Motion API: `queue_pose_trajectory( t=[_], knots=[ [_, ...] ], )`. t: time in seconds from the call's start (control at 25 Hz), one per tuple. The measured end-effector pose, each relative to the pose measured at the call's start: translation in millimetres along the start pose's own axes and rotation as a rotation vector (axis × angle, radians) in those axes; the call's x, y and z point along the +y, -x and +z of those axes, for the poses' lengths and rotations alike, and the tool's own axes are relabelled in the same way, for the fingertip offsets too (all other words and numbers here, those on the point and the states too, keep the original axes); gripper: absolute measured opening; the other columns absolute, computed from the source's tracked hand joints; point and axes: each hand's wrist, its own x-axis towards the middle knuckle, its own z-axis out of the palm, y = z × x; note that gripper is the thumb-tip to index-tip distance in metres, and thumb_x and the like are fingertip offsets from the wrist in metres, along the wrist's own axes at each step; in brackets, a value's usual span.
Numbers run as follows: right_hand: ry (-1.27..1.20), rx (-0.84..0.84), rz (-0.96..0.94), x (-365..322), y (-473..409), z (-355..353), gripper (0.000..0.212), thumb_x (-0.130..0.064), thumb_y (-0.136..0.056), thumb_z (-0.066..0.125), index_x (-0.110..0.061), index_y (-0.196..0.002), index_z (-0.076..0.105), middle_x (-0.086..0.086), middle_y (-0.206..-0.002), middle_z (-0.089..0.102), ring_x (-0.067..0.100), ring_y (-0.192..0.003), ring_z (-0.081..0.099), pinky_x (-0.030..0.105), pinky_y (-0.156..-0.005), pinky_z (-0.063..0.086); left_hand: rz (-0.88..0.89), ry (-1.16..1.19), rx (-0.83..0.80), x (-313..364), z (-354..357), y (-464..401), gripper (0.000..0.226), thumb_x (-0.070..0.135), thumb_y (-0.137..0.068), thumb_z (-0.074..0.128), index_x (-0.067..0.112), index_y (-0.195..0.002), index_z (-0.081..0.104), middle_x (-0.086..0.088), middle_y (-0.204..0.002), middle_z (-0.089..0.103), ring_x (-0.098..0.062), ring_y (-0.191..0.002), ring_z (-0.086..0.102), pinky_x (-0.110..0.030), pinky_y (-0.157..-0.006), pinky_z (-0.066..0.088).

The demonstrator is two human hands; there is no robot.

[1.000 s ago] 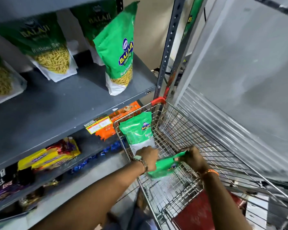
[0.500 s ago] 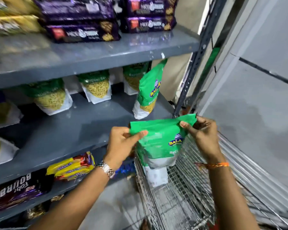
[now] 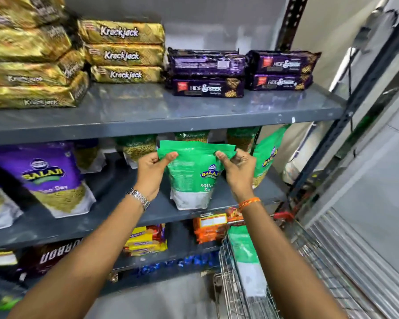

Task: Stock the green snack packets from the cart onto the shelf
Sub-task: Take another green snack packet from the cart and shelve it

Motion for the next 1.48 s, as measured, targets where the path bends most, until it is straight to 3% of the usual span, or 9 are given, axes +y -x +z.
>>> queue_pose_trajectory(
  t=[0.2, 0.36, 0.48, 0.68, 0.8, 0.92, 1.2, 1.36, 1.48],
  knots=[
    [-0.04, -0.296, 0.196, 30, -13, 17, 0.042, 0.011, -0.075, 0.078, -0.004, -0.112, 0.066, 0.001, -0.1, 0.078, 0.011, -0.091, 0.072, 0.029, -0.084, 0.06, -0.042, 0.022, 0.052, -21, -12, -20, 0.012, 0.006, -0.088, 0.068, 0.013, -0.097, 0.071, 0.013, -0.089, 0.079, 0.003, -0.085, 0.072, -0.019, -0.083, 0.055],
    [0.184, -0.555, 0.379, 52, -10, 9, 0.075, 0.023, -0.071, 0.071, -0.004, -0.136, 0.047, 0.009, -0.121, 0.067, 0.021, -0.108, 0.064, 0.025, -0.083, 0.06, -0.385, -0.193, 0.131, -66, -17, 10, 0.063, 0.041, -0.08, 0.076, 0.004, -0.127, 0.059, -0.003, -0.113, 0.069, -0.019, -0.113, 0.06, -0.043, -0.11, 0.044],
    [0.216, -0.59, 0.455, 66, 2, 1, 0.074, 0.024, -0.079, 0.058, -0.003, -0.146, 0.04, 0.013, -0.127, 0.064, 0.022, -0.111, 0.061, 0.035, -0.092, 0.056, -0.643, -0.203, 0.13, -88, -5, 34, 0.062, 0.073, -0.085, 0.046, 0.022, -0.117, 0.06, 0.004, -0.113, 0.061, -0.02, -0.11, 0.053, -0.039, -0.091, 0.045],
    [0.149, -0.484, 0.499, 64, 42, -2, 0.065, 0.025, -0.082, 0.049, -0.01, -0.137, 0.047, 0.009, -0.121, 0.061, 0.022, -0.112, 0.056, 0.021, -0.081, 0.056, -0.586, -0.073, 0.115, -97, 14, 12, 0.078, 0.072, -0.092, 0.016, 0.025, -0.144, 0.05, 0.004, -0.149, 0.052, -0.017, -0.139, 0.048, -0.037, -0.119, 0.03],
    [0.06, -0.395, 0.501, 65, 76, 1, 0.074, 0.027, -0.081, 0.051, -0.004, -0.147, 0.041, 0.025, -0.141, 0.053, 0.032, -0.134, 0.053, 0.045, -0.112, 0.044, -0.561, -0.021, 0.029, -101, 13, -7, 0.078, 0.073, -0.092, 0.01, 0.026, -0.11, 0.07, 0.009, -0.119, 0.068, -0.001, -0.093, 0.074, -0.017, -0.082, 0.058],
    [-0.024, -0.337, 0.539, 64, 100, 16, 0.077, 0.033, -0.078, 0.047, -0.009, -0.142, 0.041, 0.019, -0.151, 0.044, 0.031, -0.145, 0.042, 0.026, -0.102, 0.047, -0.549, 0.097, 0.01, -106, 15, -32, 0.083, 0.073, -0.092, 0.012, 0.026, -0.081, 0.079, 0.014, -0.093, 0.074, -0.002, -0.064, 0.075, -0.016, -0.054, 0.057],
    [-0.057, -0.271, 0.565, 68, 111, 24, 0.081, 0.028, -0.081, 0.052, -0.007, -0.152, 0.033, -0.002, -0.15, 0.043, 0.019, -0.147, 0.039, 0.042, -0.119, 0.037, -0.618, 0.067, 0.022, -114, 20, -61, 0.068, 0.057, -0.1, 0.022, 0.013, -0.147, 0.045, -0.009, -0.15, 0.05, -0.03, -0.137, 0.049, -0.033, -0.101, 0.042],
    [0.014, -0.334, 0.552, 79, 116, -20, 0.083, 0.015, -0.076, 0.065, -0.012, -0.15, 0.041, -0.004, -0.148, 0.052, 0.004, -0.136, 0.049, 0.034, -0.113, 0.045, -0.482, 0.245, 0.254, -92, 23, -39, 0.08, 0.061, -0.099, 0.015, 0.005, -0.145, 0.048, -0.016, -0.143, 0.053, -0.03, -0.123, 0.058, -0.041, -0.111, 0.041],
    [0.102, -0.125, 0.583, 99, 122, -107, 0.066, 0.02, -0.077, 0.066, -0.011, -0.135, 0.058, -0.004, -0.129, 0.065, 0.012, -0.122, 0.062, 0.029, -0.101, 0.054, -0.401, 0.177, 0.664, -98, 34, 25, 0.043, 0.03, -0.104, 0.034, 0.003, -0.099, 0.067, -0.018, -0.084, 0.064, -0.013, -0.056, 0.057, -0.023, -0.058, 0.043]
  ],
)
